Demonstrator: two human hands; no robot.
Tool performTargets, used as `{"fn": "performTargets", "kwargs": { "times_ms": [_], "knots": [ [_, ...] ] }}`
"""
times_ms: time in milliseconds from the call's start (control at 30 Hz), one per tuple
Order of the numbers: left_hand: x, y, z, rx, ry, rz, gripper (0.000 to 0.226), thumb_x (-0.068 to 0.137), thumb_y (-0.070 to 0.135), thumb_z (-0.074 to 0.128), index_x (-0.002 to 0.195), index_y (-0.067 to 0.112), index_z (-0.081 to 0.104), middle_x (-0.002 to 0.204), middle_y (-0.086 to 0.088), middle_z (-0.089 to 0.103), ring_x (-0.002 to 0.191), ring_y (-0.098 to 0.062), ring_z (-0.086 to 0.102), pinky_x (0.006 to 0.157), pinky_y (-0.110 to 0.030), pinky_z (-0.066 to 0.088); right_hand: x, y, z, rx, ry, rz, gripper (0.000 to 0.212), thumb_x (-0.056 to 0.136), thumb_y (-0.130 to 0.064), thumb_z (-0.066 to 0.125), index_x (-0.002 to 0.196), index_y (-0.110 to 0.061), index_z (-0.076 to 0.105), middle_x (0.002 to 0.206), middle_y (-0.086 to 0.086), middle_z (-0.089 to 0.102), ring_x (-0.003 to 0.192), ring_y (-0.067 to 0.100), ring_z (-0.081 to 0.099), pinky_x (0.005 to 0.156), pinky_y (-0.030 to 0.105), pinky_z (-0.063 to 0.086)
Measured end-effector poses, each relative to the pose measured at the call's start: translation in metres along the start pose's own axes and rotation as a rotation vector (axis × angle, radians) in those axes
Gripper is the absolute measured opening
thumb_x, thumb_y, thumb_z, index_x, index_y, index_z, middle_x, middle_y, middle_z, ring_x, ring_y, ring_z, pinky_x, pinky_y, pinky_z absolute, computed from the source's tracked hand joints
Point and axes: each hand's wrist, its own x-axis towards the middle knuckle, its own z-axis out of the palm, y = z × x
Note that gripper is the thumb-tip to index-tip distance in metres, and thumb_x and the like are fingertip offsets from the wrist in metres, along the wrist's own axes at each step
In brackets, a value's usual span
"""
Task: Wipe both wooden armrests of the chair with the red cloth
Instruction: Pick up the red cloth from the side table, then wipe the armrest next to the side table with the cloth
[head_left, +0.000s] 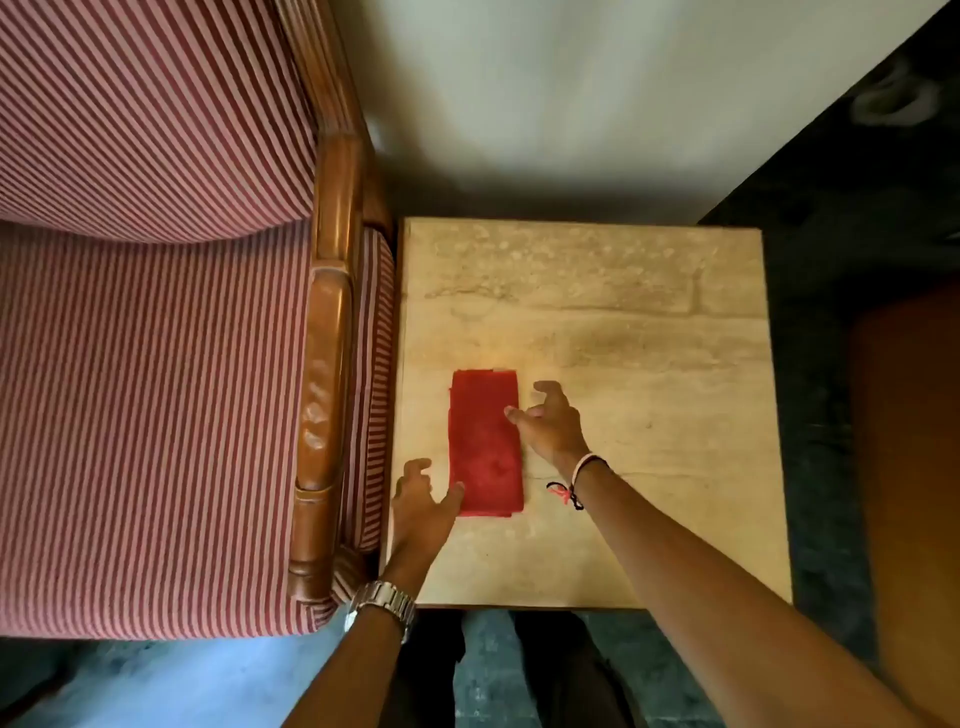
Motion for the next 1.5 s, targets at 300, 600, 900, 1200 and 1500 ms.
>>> {"fn": "performTargets", "kwargs": {
  "times_ms": [300, 600, 900, 1200, 1500],
  "knots": [
    [0.03, -0.005, 0.037, -0.059, 0.018, -0.072, 0.068, 0.076, 0.022, 0.085, 0.132, 0.013, 0.047, 0.13, -0.011, 0.06, 0.11, -0.024, 0.06, 0.09, -0.034, 0.055, 0.027, 0.022, 0.04, 0.1, 0.185, 0.002, 0.04, 0.083, -0.041, 0.085, 0.104, -0.014, 0.064, 0.089, -0.002, 0.067, 0.084, 0.018, 0.066, 0.064, 0.02, 0.05],
    [0.046, -0.001, 0.045, 0.023, -0.037, -0.065, 0.049, 0.086, 0.022, 0.071, 0.133, 0.011, 0.061, 0.126, -0.008, 0.072, 0.109, -0.025, 0.068, 0.086, -0.024, 0.055, 0.034, 0.016, 0.044, 0.102, 0.124, -0.098, 0.012, 0.092, -0.026, 0.078, 0.084, -0.031, 0.07, 0.079, -0.012, 0.072, 0.084, 0.021, 0.074, 0.065, 0.023, 0.054],
    [-0.005, 0.02, -0.009, -0.124, -0.061, 0.154, 0.033, 0.088, 0.026, 0.069, 0.119, 0.027, 0.057, 0.103, 0.009, 0.067, 0.091, -0.008, 0.067, 0.077, -0.017, 0.059, -0.031, -0.024, 0.031, 0.622, 0.071, -0.052, 0.024, 0.094, -0.017, 0.072, 0.118, -0.015, 0.073, 0.106, 0.007, 0.081, 0.095, 0.025, 0.079, 0.067, 0.028, 0.063],
    [-0.067, 0.044, -0.132, -0.167, 0.299, 0.359, 0.03, 0.076, 0.069, 0.048, 0.105, 0.06, 0.049, 0.099, 0.024, 0.071, 0.088, 0.005, 0.07, 0.065, -0.014, 0.059, -0.112, -0.117, 0.064, 0.767, -0.101, -0.391, 0.019, 0.089, -0.022, 0.076, 0.108, -0.018, 0.078, 0.106, 0.005, 0.082, 0.096, 0.015, 0.079, 0.074, 0.021, 0.062],
    [-0.02, 0.0, -0.168, 0.014, 0.358, 0.37, 0.04, 0.095, 0.024, 0.058, 0.132, 0.011, 0.047, 0.09, 0.011, 0.06, 0.078, -0.005, 0.068, 0.053, -0.011, 0.054, -0.092, -0.129, 0.139, 0.191, 0.199, -0.478, 0.021, 0.087, -0.029, 0.083, 0.103, -0.018, 0.077, 0.086, -0.011, 0.074, 0.072, 0.001, 0.066, 0.064, 0.014, 0.052]
  ]
}}
